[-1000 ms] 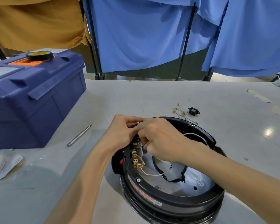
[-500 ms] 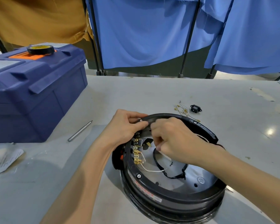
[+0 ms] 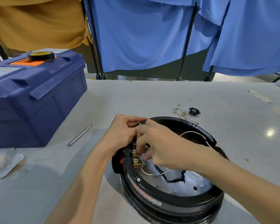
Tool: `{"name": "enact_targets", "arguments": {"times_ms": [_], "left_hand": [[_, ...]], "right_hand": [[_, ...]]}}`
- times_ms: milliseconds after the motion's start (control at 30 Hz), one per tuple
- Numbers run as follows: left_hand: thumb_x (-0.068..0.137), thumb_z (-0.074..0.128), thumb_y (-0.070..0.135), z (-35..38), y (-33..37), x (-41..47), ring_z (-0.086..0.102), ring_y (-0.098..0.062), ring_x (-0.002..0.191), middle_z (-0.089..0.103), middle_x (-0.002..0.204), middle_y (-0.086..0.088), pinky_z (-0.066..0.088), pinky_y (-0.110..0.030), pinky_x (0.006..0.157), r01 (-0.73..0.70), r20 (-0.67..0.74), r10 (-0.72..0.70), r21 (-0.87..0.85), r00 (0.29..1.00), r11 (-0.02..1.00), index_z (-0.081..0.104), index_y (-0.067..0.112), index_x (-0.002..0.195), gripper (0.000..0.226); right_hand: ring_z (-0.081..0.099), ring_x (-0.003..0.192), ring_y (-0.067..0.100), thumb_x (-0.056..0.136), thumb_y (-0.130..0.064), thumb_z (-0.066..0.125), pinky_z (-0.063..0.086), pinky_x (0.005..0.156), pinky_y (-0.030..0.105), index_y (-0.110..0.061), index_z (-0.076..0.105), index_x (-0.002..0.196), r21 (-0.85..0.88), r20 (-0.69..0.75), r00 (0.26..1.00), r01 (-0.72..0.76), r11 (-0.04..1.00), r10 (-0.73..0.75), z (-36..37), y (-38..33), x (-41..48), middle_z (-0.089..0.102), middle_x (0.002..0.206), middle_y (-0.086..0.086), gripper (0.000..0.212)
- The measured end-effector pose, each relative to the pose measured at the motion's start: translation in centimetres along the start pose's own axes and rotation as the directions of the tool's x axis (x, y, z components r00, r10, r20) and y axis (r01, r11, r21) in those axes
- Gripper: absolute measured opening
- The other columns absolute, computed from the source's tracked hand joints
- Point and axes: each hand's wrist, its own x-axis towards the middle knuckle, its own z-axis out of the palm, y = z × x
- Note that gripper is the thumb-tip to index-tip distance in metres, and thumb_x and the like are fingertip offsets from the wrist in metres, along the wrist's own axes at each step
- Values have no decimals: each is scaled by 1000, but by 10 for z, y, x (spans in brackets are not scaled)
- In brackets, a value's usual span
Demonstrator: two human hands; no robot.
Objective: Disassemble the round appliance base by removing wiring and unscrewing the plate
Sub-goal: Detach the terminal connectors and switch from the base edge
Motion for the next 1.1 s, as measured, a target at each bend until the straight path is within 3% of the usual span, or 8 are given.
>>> {"name": "enact_targets", "arguments": {"times_ms": [167,400,567,667,867,933,1000,1100], "left_hand": [[84,61,-7,2,-1,1,72,-8,79,77,84,4,57,-18,68,1,9,0,-43,1000,999,73,23,93,34],[84,66,-2,1,-2,2,71,-2,79,76,78,11,54,-12,66,-30,11,30,-41,999,999,72,31,86,34],[85,69,7,2,-3,4,73,-8,80,77,85,2,54,-14,66,-19,-4,19,-41,1000,999,73,18,102,21],[84,70,8,3,-3,4,72,-7,80,77,84,3,54,-14,66,-13,-17,12,-39,1000,999,73,16,103,21],[85,69,8,1,-1,3,73,-7,78,77,81,7,54,-15,64,-19,4,19,-43,1000,999,73,22,98,20],[85,69,8,1,-2,2,72,-6,79,77,83,5,54,-15,64,-11,-1,11,-51,1000,999,73,18,102,20],[84,70,8,1,-3,2,72,-6,80,77,86,3,54,-15,67,-7,5,7,-49,1000,999,73,16,104,21],[84,70,7,0,-3,1,72,-6,78,77,84,2,54,-16,66,-5,17,6,-64,1000,998,74,20,99,20]], "right_hand": [[46,84,11,72,0,73,44,78,37,-10,75,74,-1,5,1000,2,1000,-2,0,2,3,67,85,2,10],[58,76,34,59,6,57,49,66,44,-4,61,57,-74,-41,996,72,995,-75,2,-6,1,61,66,11,11],[54,70,21,61,7,61,38,62,26,-9,68,61,38,-83,995,-48,998,51,-2,9,-13,53,63,-6,18],[57,73,16,68,3,70,40,67,25,-8,75,68,70,-74,995,-69,995,74,-2,10,-10,58,66,-9,13],[38,86,-4,65,-26,86,31,76,9,-23,75,78,185,-107,992,-50,981,70,-4,6,-16,58,83,-20,17],[35,88,-3,65,-29,85,34,81,12,-21,74,75,157,-42,999,-28,987,35,2,1,-14,57,84,-14,17],[40,103,8,66,-22,83,44,86,31,-15,70,71,110,6,999,-33,993,32,8,-4,-9,57,85,-3,16],[46,104,23,65,-8,76,48,77,44,-11,63,62,50,-12,1000,-3,999,3,10,-9,-6,58,76,3,14]]}}
